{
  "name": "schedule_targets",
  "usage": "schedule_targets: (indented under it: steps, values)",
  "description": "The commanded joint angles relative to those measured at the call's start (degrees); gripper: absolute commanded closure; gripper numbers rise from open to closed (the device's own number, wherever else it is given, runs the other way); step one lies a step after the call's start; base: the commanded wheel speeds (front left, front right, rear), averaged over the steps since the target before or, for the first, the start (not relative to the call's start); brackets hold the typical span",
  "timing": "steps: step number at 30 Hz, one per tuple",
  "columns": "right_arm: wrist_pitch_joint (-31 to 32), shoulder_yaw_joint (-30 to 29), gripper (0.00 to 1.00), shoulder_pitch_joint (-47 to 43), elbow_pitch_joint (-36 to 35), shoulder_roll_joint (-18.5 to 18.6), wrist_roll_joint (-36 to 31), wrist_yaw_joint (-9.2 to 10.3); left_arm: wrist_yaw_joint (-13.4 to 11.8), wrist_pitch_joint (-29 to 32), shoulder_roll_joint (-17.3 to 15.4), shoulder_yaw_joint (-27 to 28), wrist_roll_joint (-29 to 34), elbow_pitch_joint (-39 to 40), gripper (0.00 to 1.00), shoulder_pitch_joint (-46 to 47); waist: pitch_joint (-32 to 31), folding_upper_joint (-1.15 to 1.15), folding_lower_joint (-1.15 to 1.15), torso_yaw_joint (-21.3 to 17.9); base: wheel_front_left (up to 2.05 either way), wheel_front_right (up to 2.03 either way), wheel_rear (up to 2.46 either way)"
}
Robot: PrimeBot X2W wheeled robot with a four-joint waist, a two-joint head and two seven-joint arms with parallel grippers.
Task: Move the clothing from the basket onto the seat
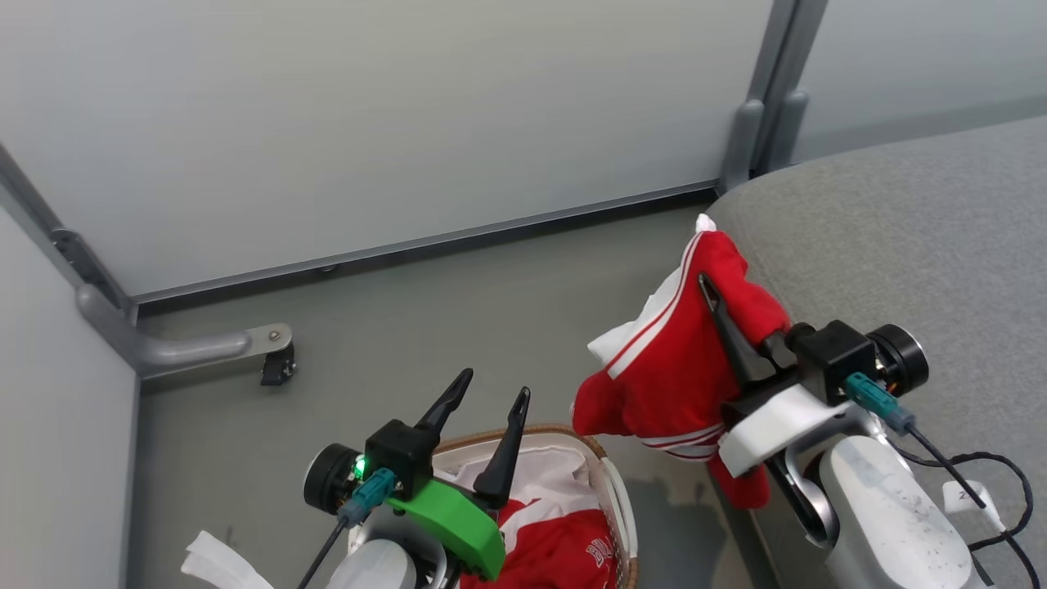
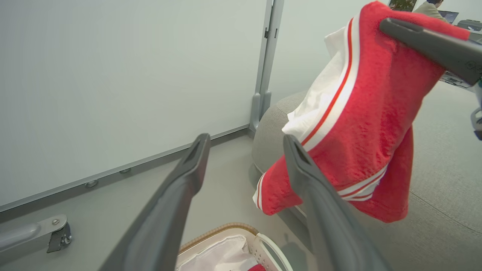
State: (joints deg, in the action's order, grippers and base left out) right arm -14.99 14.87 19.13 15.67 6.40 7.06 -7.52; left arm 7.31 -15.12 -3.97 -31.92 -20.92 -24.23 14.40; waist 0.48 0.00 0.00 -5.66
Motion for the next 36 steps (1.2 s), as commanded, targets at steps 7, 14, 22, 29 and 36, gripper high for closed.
schedule_targets:
  steps: [7,14,22,29,36]
  values:
    - [-0.3,-4.75,1.0,-3.27,-2.43,1.43,-1.89,0.06,0.28,-0.05,0.64,-1.0,0.82,0.68,0.0,-0.61,1.94,0.0,0.0,-9.26,0.0,0.0,0.0]
    - [-0.3,-7.36,1.0,-3.87,-3.49,1.27,-2.92,0.06,0.29,-0.05,0.85,-2.3,0.92,0.85,0.0,0.93,3.78,0.0,0.0,-12.9,0.0,0.0,0.0]
    - [-0.3,-9.82,1.0,-0.68,-4.0,1.88,-3.83,0.07,0.29,-0.05,0.94,-3.43,1.86,1.78,0.0,2.7,7.85,0.0,0.0,-12.29,0.0,0.0,0.0]
    - [-0.3,-12.28,1.0,9.79,-3.66,5.04,-4.53,0.07,0.29,-0.05,0.06,-4.26,3.06,2.78,0.0,6.15,15.42,0.0,0.0,-9.24,0.0,0.0,0.0]
    - [-0.29,-16.7,1.0,23.98,-1.01,14.09,-4.09,0.07,0.29,-0.05,-0.74,-5.62,5.07,4.17,0.0,11.08,25.07,0.0,0.0,-4.48,0.0,0.0,0.0]
